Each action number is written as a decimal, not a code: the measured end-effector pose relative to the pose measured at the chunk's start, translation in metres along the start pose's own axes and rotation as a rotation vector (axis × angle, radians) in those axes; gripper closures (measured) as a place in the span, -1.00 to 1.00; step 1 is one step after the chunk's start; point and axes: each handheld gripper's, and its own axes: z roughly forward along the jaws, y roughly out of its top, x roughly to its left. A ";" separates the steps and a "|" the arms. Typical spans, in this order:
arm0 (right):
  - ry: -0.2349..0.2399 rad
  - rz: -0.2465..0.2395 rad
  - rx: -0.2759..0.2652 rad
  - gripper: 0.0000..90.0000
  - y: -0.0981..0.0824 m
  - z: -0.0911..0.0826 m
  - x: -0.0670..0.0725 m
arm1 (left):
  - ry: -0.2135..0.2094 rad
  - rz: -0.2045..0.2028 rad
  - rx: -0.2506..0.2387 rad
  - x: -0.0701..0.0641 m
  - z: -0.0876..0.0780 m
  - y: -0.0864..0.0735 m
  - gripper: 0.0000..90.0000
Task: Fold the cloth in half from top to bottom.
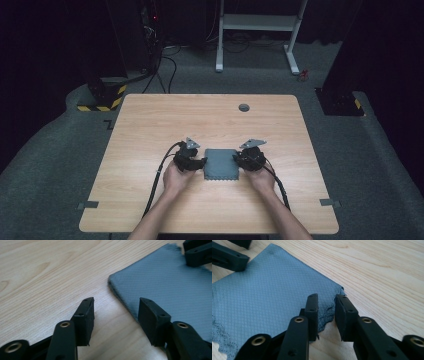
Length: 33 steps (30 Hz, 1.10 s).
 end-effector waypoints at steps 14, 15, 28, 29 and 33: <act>0.080 -0.050 -0.015 0.50 -0.025 -0.022 0.023 | -0.056 0.068 -0.008 -0.028 -0.022 -0.032 -0.03; 0.084 -0.026 -0.025 0.50 -0.025 -0.024 0.021 | -0.064 0.062 -0.022 -0.027 -0.024 -0.032 -0.03; 0.070 0.053 -0.127 0.48 -0.040 -0.059 0.007 | -0.084 -0.053 -0.170 -0.016 -0.058 -0.039 -0.03; 0.065 0.058 -0.132 0.47 -0.041 -0.062 0.005 | -0.080 -0.049 -0.174 -0.015 -0.061 -0.040 -0.03; 0.052 0.072 -0.157 0.47 -0.046 -0.073 -0.001 | -0.068 -0.058 -0.189 -0.010 -0.069 -0.044 -0.03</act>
